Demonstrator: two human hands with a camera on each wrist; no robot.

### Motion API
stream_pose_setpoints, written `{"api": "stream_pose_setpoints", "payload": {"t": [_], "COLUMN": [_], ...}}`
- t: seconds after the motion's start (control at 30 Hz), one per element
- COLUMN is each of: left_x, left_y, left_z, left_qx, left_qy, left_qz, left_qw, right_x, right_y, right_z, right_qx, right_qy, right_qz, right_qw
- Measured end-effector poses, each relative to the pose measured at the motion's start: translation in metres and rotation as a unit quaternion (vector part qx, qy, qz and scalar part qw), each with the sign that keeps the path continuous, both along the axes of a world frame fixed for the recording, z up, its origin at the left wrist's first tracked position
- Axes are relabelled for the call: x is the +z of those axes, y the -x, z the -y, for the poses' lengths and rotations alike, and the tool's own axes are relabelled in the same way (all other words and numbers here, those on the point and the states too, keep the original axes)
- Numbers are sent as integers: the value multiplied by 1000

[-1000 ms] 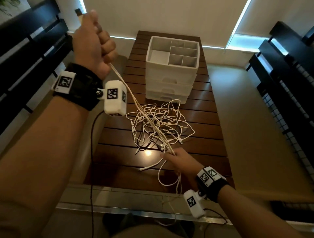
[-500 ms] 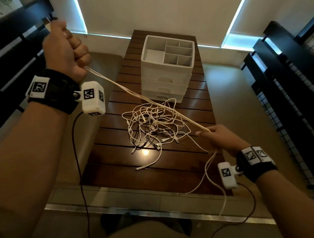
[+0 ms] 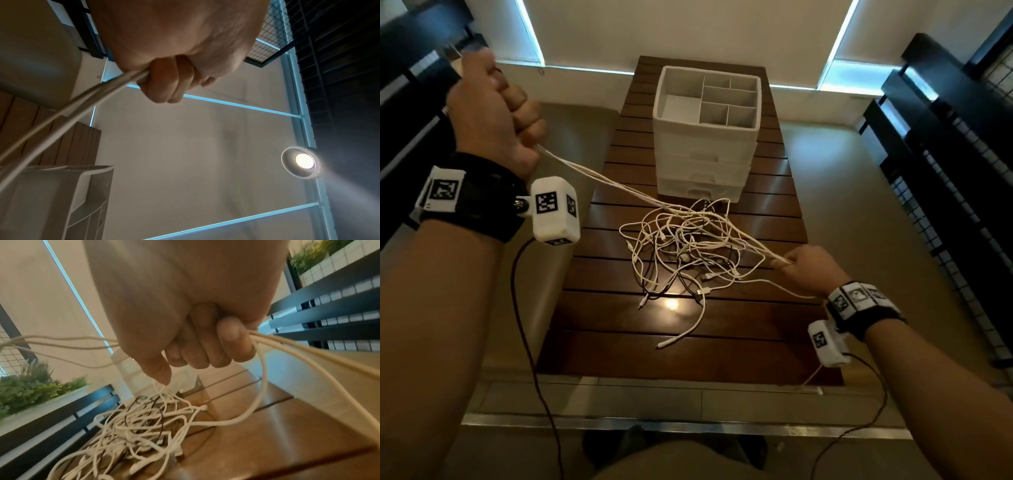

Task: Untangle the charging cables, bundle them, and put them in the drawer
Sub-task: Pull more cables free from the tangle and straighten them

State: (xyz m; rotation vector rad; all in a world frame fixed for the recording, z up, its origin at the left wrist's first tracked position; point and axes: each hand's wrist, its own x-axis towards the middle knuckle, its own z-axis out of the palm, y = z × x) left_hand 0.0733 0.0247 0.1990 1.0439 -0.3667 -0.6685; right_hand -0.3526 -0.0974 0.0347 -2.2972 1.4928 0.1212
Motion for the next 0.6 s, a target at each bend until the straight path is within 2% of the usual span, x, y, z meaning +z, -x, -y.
{"api": "stream_pose_setpoints", "payload": {"t": [0.13, 0.27, 0.37, 0.43, 0.47, 0.53, 0.6], "left_x": [-8, -24, -37, -42, -45, -52, -60], "left_y": [16, 44, 68, 88, 99, 123, 141], "left_z": [5, 13, 19, 21, 22, 24, 25], "left_qx": [-17, -61, -81, -93, -104, -126, -144], "left_qy": [-18, -37, -44, -55, -60, -66, -64], "left_qz": [5, 6, -3, -11, -14, -19, -19], "left_qw": [1000, 997, 996, 994, 993, 990, 987], "right_x": [-23, -19, -4, 14, 23, 39, 47], "right_y": [-14, -29, -45, -62, -73, -99, -123], "right_z": [-4, -4, -6, -11, -15, -32, -51], "right_qx": [20, 49, 74, 82, 91, 141, 210], "right_qy": [-9, -86, -72, -53, -38, -2, 58], "right_qz": [-61, -102, -114, -48, 17, 148, 214], "right_qw": [998, 990, 988, 994, 995, 979, 952]}}
